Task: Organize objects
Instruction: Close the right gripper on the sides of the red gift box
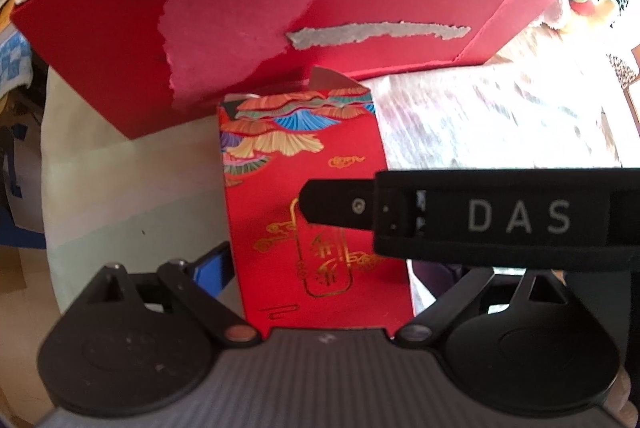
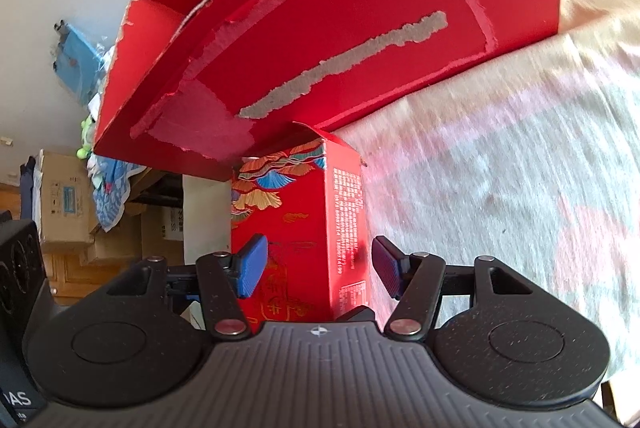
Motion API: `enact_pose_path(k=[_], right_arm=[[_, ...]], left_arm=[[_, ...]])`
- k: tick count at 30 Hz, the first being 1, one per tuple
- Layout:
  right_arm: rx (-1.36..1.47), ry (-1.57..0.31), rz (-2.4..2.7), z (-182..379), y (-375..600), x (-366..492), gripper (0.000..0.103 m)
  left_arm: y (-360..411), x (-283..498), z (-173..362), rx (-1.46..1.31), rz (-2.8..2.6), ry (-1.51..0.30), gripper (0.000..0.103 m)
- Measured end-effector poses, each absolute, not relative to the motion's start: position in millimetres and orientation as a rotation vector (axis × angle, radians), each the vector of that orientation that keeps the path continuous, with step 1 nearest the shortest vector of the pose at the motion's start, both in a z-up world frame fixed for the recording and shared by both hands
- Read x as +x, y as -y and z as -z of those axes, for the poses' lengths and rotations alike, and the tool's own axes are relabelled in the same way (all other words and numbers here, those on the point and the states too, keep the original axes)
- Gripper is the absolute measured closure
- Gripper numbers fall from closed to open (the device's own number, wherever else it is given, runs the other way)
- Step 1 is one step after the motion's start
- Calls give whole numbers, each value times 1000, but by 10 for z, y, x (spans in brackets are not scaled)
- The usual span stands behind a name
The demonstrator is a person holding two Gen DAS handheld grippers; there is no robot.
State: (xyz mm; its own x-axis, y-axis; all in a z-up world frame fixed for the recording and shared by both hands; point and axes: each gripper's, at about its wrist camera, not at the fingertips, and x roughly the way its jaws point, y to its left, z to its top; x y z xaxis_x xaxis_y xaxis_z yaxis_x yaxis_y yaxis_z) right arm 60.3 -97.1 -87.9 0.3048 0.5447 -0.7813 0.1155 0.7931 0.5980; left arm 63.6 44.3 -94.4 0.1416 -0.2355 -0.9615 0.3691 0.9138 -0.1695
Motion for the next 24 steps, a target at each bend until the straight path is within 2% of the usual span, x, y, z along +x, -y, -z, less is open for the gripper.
enact_pose_path(k=[19,24], right_arm=[[539,-1334,-469,875,1164,769,42],[514,-1342,-482,877,1264,796,48]], left_arm=[[-167,525,946,101,365,-1377,10],[-62,475,947,105,344,-1378,11]])
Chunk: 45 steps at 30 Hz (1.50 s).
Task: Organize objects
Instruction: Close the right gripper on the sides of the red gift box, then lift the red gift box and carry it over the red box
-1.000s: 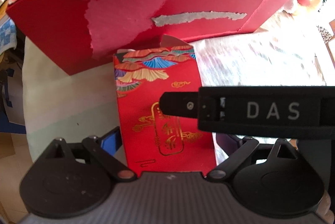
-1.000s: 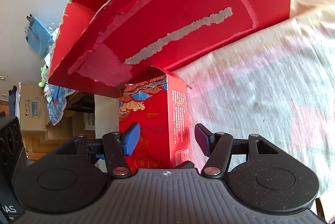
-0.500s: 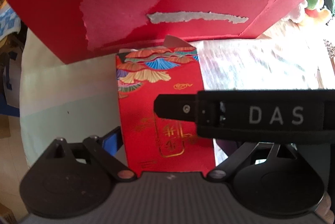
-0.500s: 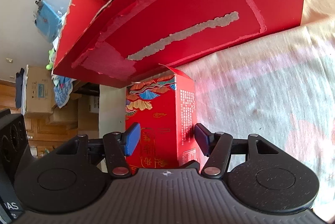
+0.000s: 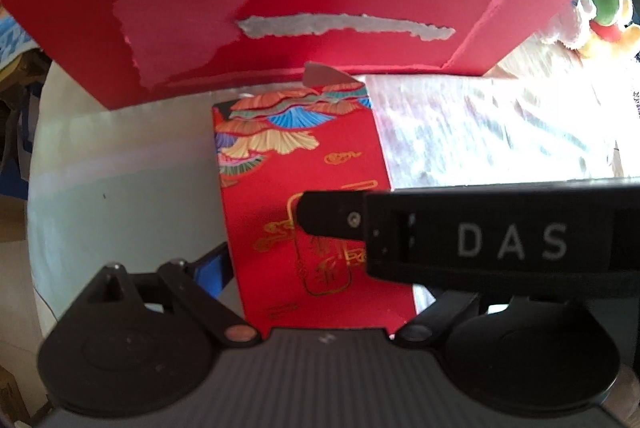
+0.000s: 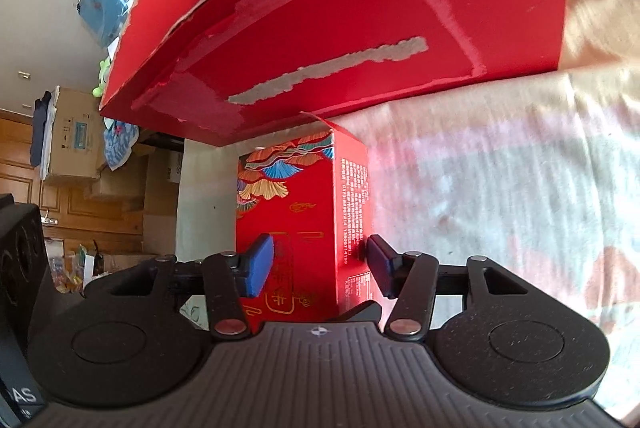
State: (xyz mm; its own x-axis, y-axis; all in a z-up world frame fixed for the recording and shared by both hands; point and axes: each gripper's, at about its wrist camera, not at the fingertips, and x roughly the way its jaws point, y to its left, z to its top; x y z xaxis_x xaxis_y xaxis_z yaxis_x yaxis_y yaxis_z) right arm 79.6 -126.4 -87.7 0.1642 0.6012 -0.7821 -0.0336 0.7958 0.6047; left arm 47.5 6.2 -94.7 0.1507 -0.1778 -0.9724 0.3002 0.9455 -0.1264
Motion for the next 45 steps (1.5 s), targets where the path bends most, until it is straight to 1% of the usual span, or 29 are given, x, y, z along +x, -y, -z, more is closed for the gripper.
enact_pose_path(k=[6,17,27,32,40,45], right_arm=[[502,-1361,-503,871,1393,810,49],[472,-1360,-504,786,1794,767,49],[497,-1336,-437,633,2355,646,49],[534,-1269,-379,423,2646,517,50],[561,-1109,-325,-5,2980,357,50],[505,-987,-337,-351,2957,402,50]], left_arm=[[38,440,935,93,336,-1391,15],[516,357,895,148,387,-1397,15],[1072,223,726,242,534,-1367,15],[1327,134,507,288,632,-1303,16],[1582,-52,-17,342,733,-1153,16],[1586,118,-350,313,736,-1058,16]])
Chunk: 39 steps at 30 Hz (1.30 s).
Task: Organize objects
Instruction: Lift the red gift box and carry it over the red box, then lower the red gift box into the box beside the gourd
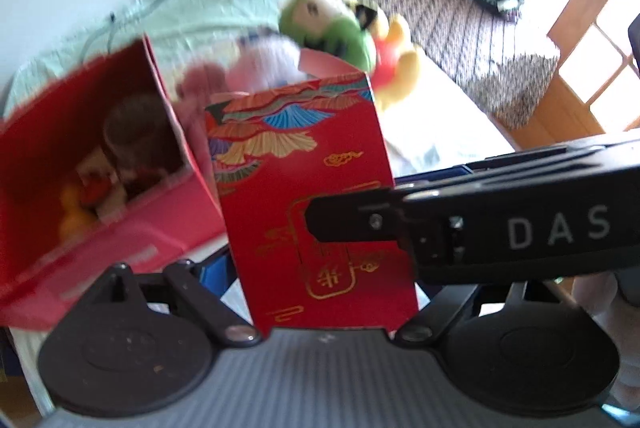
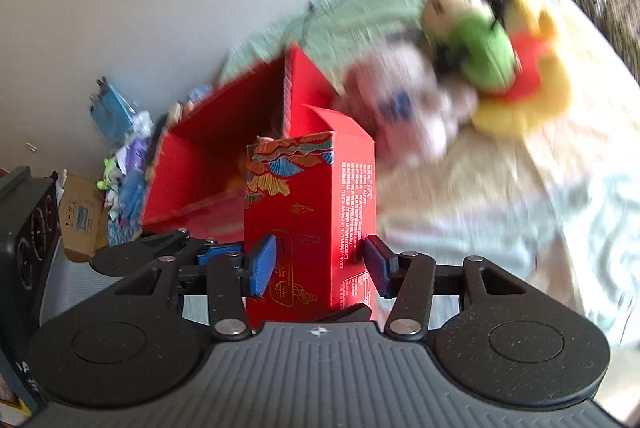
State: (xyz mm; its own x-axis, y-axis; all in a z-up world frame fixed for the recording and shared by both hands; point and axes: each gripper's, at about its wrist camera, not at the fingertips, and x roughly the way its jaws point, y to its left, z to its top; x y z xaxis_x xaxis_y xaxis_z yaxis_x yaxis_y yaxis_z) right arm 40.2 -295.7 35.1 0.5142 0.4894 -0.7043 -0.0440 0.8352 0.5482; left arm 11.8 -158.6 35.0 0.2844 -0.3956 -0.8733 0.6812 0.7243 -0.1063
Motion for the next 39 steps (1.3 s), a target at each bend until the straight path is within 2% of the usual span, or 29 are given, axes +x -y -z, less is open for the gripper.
enact_pose_path(k=[7,15,30,39], right_arm=[[469,-875,-395,-662,2747,783,50],[450,-856,-500,-623,2081,1405,52],[481,-1051,-639,122,925,2162,53],[535,-1232,-596,532,795,2375,51]], left_arm=[[1388,520,-648,255,671,-964,16],[810,1124,-676,228,524,-944,16],[-138,1866,-54,247,268,-1094,16],[-168,2012,348,287,256,-1189,16]])
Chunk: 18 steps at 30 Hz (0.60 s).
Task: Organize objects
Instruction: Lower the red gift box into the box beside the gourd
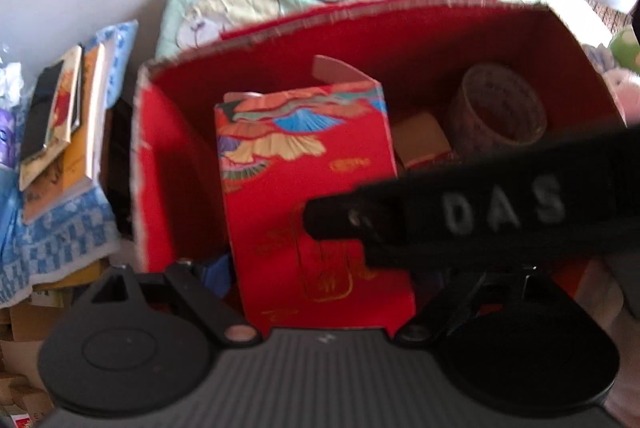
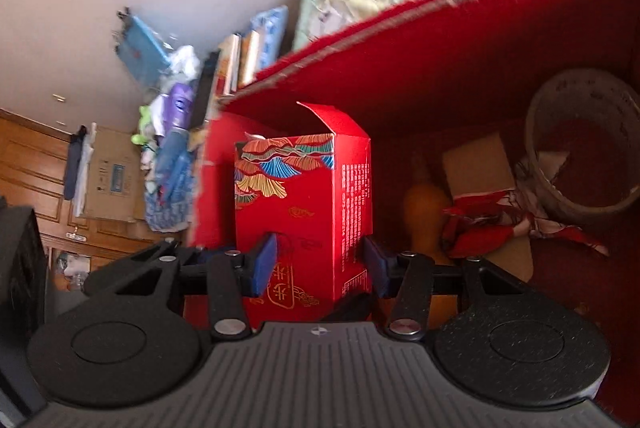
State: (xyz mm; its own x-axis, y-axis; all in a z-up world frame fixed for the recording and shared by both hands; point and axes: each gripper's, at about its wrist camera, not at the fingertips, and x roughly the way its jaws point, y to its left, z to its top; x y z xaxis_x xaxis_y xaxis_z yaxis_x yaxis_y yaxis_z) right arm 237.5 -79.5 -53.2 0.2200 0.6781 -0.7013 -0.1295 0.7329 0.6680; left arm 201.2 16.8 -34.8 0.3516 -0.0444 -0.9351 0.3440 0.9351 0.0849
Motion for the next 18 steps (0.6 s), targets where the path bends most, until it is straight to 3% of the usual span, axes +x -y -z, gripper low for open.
enact_pose_path(k=[5,18], right_arm=[[563,-1317,-592,642,791,2490,48],[477,-1328,-618,647,721,2524,48]], left_arm=[[-80,1974,419,352,235,-1170,16],[-123,1871,383,394,215,-1138,17]])
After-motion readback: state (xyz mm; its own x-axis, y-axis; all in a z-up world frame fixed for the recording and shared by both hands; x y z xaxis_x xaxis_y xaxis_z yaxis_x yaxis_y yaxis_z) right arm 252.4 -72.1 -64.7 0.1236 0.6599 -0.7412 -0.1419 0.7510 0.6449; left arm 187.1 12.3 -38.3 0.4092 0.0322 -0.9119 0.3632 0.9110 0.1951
